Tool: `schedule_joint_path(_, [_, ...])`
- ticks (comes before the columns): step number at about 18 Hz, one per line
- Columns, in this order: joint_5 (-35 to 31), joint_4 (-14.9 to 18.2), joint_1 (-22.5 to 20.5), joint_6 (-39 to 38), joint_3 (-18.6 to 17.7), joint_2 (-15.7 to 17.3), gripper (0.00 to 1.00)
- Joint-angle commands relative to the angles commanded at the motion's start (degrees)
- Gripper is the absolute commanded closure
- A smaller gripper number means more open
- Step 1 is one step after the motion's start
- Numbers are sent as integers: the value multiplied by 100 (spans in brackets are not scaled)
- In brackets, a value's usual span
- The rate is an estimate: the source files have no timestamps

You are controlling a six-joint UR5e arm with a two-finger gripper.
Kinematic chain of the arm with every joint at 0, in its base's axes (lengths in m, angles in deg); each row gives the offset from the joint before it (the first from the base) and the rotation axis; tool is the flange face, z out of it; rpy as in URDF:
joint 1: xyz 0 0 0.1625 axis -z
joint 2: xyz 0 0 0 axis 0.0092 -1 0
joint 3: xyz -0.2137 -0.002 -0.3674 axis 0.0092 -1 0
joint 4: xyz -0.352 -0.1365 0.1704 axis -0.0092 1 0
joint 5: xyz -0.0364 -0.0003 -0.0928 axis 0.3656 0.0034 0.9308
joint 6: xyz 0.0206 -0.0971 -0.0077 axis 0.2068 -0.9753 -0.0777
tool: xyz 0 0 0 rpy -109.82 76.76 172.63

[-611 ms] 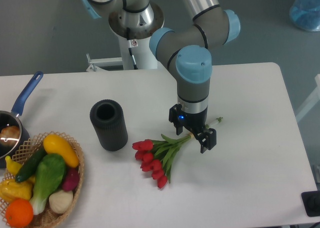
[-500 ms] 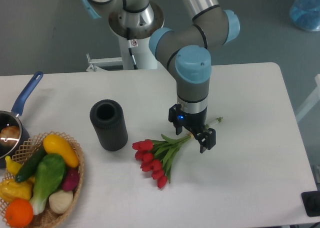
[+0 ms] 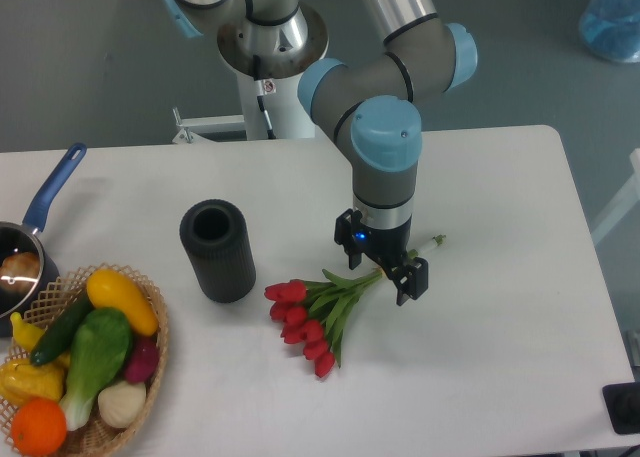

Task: Pick up the flowers from the table
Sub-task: 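Lower the open gripper onto the tulip stems near the blooms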

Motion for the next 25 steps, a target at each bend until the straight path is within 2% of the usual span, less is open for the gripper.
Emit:
schedule_joint_path(8, [9,0,-53,53,-106,-17,0])
schedule_joint_path(12, [26,-9,26,44,-263,-176,0])
schedule_joint_path(15, [26,-17,184,-9,-246,-412,0])
schedule_joint_path(22, [140,-35,334,-26,-246,-676,1])
schedule_joint_path(25, [140,-52,343,-96,-237,-703,37])
